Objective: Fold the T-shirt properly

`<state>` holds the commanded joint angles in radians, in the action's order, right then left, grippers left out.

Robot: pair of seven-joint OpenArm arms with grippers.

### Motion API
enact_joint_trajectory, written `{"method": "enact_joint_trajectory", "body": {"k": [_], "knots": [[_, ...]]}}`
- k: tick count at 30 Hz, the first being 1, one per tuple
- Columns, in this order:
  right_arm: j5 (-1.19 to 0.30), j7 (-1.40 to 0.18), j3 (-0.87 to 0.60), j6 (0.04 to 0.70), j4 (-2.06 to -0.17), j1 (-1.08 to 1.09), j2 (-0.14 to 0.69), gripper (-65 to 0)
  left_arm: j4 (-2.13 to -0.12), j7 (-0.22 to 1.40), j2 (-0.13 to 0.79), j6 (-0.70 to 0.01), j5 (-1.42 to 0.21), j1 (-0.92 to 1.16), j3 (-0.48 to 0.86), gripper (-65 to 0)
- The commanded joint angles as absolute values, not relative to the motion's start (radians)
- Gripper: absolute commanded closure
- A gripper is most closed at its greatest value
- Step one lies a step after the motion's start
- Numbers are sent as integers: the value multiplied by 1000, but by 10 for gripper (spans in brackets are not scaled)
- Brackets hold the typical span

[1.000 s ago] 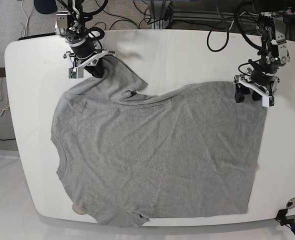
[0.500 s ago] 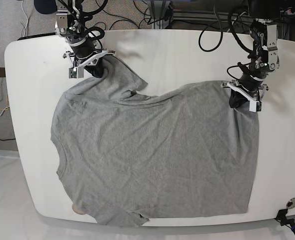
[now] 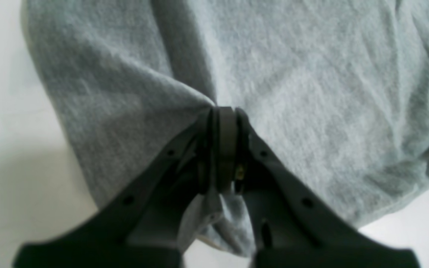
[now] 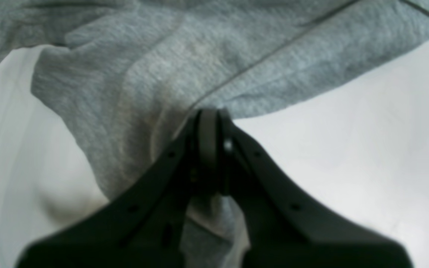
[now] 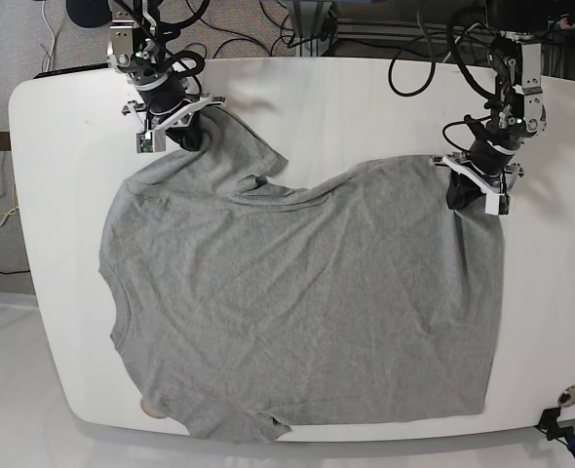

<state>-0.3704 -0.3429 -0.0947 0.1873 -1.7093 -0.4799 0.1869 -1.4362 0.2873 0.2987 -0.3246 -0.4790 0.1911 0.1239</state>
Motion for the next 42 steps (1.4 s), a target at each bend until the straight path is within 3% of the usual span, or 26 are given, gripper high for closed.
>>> {"method": "enact_joint_trajectory", "body": {"k": [10, 16, 23, 31, 35, 36, 42], "knots": [[-350, -302, -92, 189, -1739, -607, 191, 0, -1457, 253, 311, -341, -413, 244, 184, -1], [-341, -284, -93, 189, -1758, -670, 194, 0, -1479, 314, 316, -360, -431, 263, 199, -153], [-339, -286, -92, 187, -1769, -708, 196, 0, -1494, 308, 318, -375, -458, 282, 195, -187], [-329, -275, -87, 191, -1774, -720, 207, 0, -1557, 287, 317, -373, -485, 294, 182, -175], [-325, -280, -88, 188, -1773, -717, 209, 0, -1558, 286, 318, -372, -479, 294, 177, -207], [-360, -225, -101, 209, -1791, -630, 185, -14, -1554, 305, 311, -364, -452, 295, 188, -201], [-361, -225, -102, 211, -1796, -605, 185, -14, -1572, 305, 312, -364, -449, 280, 189, -201]]}}
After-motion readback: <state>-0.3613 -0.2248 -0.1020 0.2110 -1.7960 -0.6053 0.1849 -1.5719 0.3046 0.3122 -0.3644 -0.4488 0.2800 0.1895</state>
